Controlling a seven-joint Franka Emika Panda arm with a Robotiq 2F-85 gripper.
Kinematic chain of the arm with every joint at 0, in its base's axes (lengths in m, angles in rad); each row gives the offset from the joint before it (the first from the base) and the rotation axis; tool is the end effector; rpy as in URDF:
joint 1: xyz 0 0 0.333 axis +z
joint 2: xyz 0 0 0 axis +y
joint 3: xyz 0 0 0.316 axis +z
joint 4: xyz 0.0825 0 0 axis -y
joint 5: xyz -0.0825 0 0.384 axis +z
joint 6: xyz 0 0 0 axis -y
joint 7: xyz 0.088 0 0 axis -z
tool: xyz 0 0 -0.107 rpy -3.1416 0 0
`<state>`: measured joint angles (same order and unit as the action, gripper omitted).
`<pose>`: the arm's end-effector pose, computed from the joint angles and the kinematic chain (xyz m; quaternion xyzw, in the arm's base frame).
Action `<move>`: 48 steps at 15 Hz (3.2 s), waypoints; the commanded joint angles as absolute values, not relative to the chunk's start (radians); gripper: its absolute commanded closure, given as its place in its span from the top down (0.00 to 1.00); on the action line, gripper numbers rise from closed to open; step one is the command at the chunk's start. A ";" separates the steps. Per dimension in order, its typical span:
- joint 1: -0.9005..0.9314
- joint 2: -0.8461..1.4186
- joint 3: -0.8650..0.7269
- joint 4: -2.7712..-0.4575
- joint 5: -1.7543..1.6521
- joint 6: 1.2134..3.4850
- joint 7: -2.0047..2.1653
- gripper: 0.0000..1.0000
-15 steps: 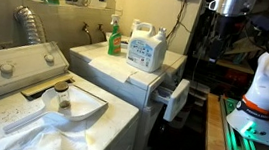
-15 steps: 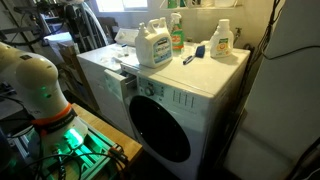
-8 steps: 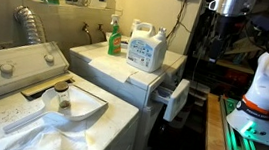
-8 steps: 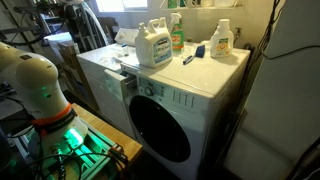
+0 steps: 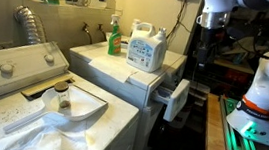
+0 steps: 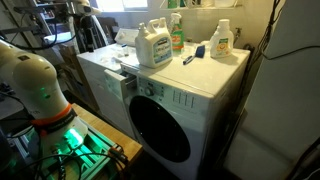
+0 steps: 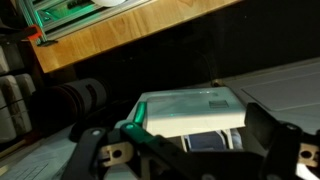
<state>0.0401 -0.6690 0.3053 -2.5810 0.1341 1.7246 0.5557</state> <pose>0.3052 0.1245 0.4487 0.9810 -0.1620 -0.0822 0.0677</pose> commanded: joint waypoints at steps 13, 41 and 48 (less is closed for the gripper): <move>0.061 -0.396 0.137 -2.776 0.059 1.992 0.115 0.05; -0.159 -0.242 0.269 -2.780 -0.832 2.835 0.973 0.02; -0.030 -0.160 0.223 -2.777 -0.666 2.544 0.935 0.04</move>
<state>-0.1122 -0.1686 0.2835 -2.7779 -0.8297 2.6716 1.0418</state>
